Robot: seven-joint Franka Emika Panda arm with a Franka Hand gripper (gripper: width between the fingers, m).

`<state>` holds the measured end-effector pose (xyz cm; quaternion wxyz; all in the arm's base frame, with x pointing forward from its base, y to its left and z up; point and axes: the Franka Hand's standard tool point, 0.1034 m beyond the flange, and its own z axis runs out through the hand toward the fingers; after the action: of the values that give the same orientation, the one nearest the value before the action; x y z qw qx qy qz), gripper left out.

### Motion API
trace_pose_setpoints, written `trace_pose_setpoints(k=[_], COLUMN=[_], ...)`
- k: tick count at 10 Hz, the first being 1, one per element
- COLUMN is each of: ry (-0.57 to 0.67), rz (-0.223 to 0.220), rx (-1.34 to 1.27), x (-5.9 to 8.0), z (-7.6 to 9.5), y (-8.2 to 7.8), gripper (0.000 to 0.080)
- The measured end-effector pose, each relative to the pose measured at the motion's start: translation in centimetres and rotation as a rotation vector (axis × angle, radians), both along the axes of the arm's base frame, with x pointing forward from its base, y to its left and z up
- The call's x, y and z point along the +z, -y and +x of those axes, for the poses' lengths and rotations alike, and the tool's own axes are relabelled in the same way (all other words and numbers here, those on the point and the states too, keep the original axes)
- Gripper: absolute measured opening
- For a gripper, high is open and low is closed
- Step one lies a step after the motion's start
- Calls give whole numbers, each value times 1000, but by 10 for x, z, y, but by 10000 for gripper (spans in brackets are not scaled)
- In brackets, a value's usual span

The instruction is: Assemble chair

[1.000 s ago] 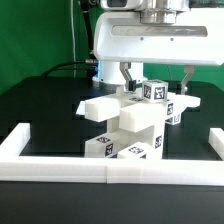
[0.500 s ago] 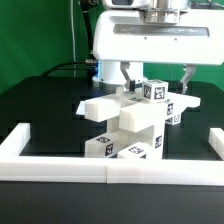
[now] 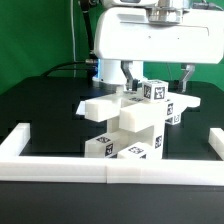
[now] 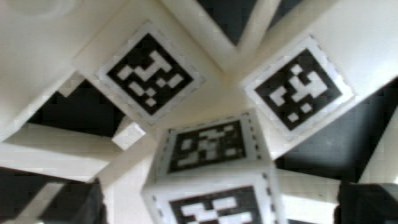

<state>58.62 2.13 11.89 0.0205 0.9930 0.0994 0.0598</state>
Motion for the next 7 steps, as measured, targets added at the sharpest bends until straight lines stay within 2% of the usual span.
trace_pose_setpoints(k=[1, 3, 7], ry=[0, 1, 6], rz=[0, 5, 31], rx=[-2, -42, -230], x=[0, -1, -1], z=[0, 0, 0], y=[0, 1, 0], gripper=[634, 284, 288])
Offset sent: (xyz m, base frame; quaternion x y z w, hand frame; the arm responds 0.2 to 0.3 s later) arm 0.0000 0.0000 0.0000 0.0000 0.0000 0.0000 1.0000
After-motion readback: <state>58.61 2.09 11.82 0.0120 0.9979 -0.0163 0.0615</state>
